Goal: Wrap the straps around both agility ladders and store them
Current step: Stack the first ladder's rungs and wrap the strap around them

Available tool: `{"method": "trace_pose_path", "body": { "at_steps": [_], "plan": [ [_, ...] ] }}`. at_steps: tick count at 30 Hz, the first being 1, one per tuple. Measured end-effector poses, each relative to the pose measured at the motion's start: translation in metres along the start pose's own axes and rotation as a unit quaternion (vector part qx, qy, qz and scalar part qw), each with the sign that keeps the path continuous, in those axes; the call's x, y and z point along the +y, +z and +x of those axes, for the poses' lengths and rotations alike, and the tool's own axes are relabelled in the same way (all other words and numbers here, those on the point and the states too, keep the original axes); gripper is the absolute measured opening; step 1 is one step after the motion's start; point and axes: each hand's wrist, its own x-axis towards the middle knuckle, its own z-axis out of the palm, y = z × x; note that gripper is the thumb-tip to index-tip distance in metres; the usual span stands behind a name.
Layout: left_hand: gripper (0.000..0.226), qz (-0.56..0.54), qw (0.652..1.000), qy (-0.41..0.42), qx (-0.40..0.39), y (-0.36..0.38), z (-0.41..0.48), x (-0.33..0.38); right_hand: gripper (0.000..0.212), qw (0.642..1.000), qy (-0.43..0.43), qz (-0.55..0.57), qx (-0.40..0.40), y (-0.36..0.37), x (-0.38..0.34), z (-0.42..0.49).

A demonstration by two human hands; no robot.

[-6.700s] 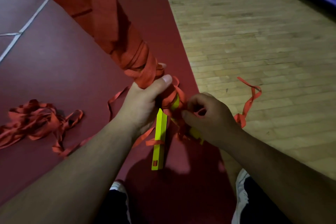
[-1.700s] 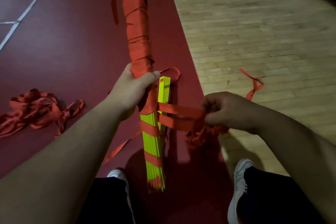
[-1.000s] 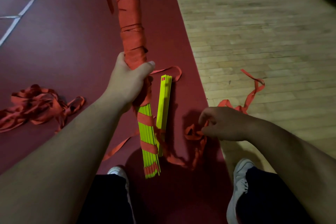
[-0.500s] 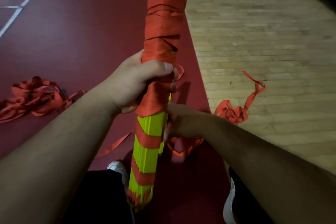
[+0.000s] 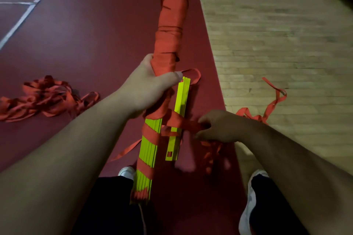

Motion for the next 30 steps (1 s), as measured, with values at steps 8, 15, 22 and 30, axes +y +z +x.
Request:
{"method": "trace_pose_path", "body": {
  "at_steps": [8, 15, 22, 30],
  "plan": [
    [0.068, 0.021, 0.998, -0.041, 0.041, -0.014, 0.012, -0.011, 0.016, 0.995, 0.004, -0.046, 0.089, -0.017, 0.008, -0.023],
    [0.062, 0.060, 0.995, 0.032, 0.066, -0.013, 0.018, -0.025, 0.016, 0.990, -0.009, 0.101, 0.094, -0.029, 0.016, -0.049],
    [0.077, 0.103, 0.991, 0.051, 0.067, 0.006, 0.022, -0.024, 0.006, 0.994, 0.087, -0.069, -0.017, -0.028, 0.024, -0.059],
    [0.054, 0.143, 0.984, 0.027, 0.104, 0.028, 0.018, -0.013, 0.024, 0.977, 0.139, -0.144, 0.075, -0.035, 0.015, -0.066]
  ]
}}
